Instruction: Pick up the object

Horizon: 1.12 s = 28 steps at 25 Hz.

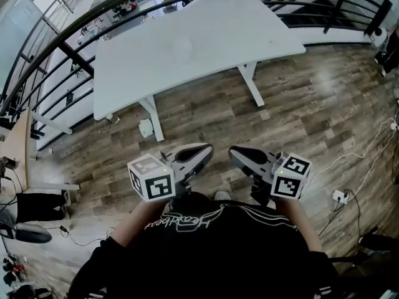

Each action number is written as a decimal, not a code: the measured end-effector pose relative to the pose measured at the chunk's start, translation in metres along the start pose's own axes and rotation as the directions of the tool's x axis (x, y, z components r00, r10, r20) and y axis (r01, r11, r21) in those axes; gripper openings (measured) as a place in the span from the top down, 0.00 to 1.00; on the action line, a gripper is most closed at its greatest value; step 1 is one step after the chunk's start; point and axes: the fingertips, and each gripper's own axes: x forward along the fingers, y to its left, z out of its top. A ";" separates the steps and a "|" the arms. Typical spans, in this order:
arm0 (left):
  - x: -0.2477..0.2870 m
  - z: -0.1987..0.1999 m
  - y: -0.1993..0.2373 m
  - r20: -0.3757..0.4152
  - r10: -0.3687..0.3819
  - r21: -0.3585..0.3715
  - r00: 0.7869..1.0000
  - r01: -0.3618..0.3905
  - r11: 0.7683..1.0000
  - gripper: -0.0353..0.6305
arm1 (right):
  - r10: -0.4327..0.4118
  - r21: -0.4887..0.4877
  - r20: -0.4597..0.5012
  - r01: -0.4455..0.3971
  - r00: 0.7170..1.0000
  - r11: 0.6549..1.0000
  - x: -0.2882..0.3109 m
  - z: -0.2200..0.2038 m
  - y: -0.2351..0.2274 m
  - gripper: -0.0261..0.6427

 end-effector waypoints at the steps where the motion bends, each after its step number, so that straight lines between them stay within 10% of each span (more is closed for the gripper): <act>1: 0.002 0.001 0.002 0.004 0.002 -0.008 1.000 -0.002 1.000 0.94 | 0.001 0.002 -0.006 -0.001 1.000 1.000 0.001 0.000 -0.004 0.93; 12: 0.007 0.038 0.053 0.065 0.026 -0.034 0.998 -0.024 0.999 0.94 | 0.015 -0.016 -0.033 -0.015 0.999 1.000 0.047 0.029 -0.047 0.93; 28: 0.034 0.146 0.239 0.067 0.048 -0.141 0.997 -0.038 0.989 0.94 | -0.008 0.058 -0.098 0.014 0.995 0.998 0.191 0.103 -0.182 0.93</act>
